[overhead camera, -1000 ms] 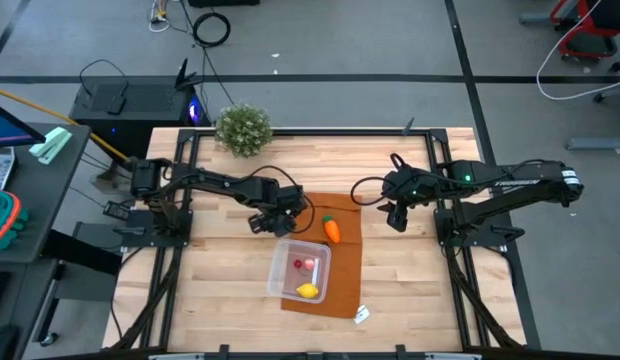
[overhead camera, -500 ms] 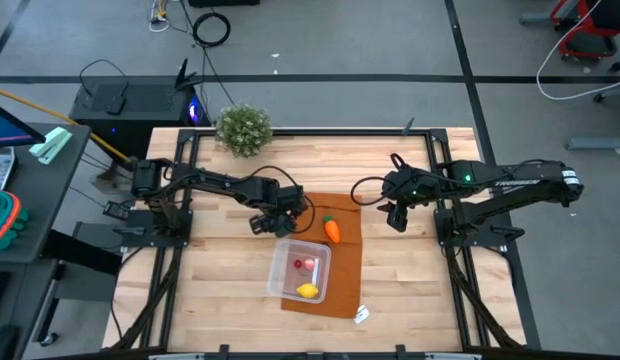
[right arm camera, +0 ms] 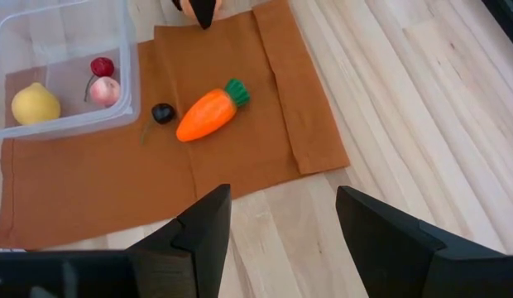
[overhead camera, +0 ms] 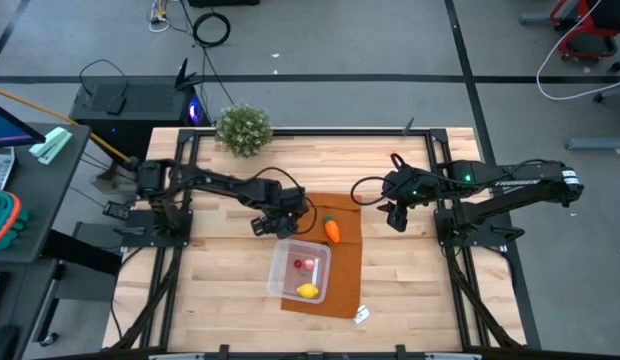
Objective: Pick and placing Produce into tupperware
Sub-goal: Put the large pink peach into the transparent bin
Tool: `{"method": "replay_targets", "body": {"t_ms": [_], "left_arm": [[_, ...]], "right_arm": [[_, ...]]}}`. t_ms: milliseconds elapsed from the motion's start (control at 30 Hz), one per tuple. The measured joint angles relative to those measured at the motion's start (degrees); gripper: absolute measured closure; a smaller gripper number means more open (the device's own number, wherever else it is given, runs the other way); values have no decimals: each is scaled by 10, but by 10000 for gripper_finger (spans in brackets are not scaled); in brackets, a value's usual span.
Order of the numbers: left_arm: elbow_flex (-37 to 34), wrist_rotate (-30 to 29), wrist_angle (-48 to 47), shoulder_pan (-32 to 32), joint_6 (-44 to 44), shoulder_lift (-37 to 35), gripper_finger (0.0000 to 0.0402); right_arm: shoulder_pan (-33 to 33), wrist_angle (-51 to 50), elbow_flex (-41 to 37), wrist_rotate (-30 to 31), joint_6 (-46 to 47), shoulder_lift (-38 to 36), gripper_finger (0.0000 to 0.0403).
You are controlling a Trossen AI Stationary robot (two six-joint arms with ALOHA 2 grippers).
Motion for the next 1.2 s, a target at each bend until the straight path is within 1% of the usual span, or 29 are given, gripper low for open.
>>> {"method": "replay_targets", "body": {"t_ms": [167, 433, 700, 1067, 1200], "left_arm": [[1, 1, -7, 0, 1, 12, 140], [0, -3, -10, 0, -1, 11, 181], [-1, -7, -13, 0, -2, 11, 206], [-2, -77, -9, -24, -3, 4, 222], [-1, -125, 21, -32, -46, -8, 223]], "right_arm": [[0, 1, 0, 0, 0, 0, 213], [0, 1, 0, 0, 0, 0, 213], [0, 1, 0, 0, -1, 0, 213], [0, 1, 0, 0, -1, 0, 213], [0, 1, 0, 0, -1, 0, 213]]}}
